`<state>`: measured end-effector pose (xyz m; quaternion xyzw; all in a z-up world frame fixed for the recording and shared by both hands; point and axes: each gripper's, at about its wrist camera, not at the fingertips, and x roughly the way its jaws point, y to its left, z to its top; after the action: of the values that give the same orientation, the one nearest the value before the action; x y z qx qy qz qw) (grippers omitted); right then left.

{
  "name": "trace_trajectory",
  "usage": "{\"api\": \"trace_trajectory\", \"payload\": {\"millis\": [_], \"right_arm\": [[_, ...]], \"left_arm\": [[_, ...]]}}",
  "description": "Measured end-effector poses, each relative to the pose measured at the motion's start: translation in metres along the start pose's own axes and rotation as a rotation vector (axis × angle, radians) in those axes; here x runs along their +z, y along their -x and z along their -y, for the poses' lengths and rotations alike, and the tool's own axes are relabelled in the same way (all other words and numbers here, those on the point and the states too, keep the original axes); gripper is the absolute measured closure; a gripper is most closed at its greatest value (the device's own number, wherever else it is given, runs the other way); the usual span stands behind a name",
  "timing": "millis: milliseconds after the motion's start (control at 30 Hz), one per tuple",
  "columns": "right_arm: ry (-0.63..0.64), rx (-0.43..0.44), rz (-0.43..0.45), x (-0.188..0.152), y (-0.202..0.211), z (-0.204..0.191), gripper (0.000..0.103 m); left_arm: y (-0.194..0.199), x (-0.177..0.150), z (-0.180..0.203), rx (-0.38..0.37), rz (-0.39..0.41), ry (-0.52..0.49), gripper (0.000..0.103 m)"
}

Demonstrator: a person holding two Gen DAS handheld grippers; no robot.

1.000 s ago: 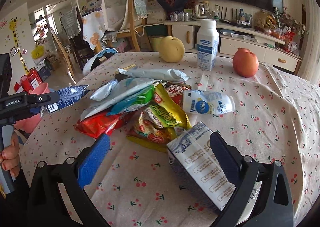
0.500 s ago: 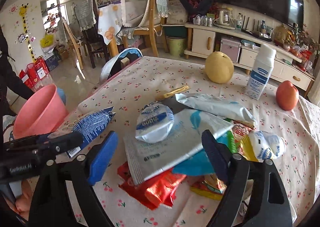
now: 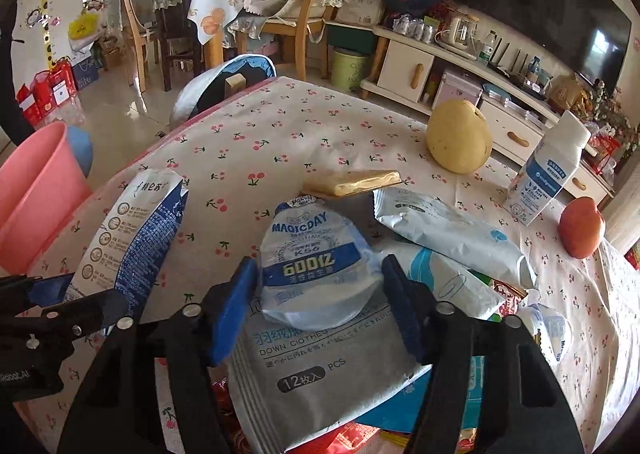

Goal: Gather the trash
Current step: 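Lift the carton with the left tool while the right tool grasps the Magicday wipes pack, then carry both items to the pink bucket and open both tools to drop them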

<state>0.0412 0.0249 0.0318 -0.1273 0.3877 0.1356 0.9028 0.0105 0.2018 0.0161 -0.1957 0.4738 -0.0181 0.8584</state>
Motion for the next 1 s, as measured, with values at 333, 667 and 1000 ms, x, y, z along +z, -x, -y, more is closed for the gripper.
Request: {"api": "trace_trajectory", "payload": {"millis": [333,667,1000], "right_arm": [[-0.062,-0.02,0.073,-0.021,0.021,0.005,0.045],[-0.191,-0.006,0.128,-0.039,0.061,0.017,0.046],[-0.173,0.07,0.191,-0.015,0.091,-0.016,0.046]], "left_arm": [[0.009,-0.002,0.009,0.026,0.056,-0.064,0.048],[0.031,-0.001,0.012,0.016,0.145,-0.088,0.048],[0.076,0.006,-0.012,0.112,0.332,-0.018,0.048]]}}
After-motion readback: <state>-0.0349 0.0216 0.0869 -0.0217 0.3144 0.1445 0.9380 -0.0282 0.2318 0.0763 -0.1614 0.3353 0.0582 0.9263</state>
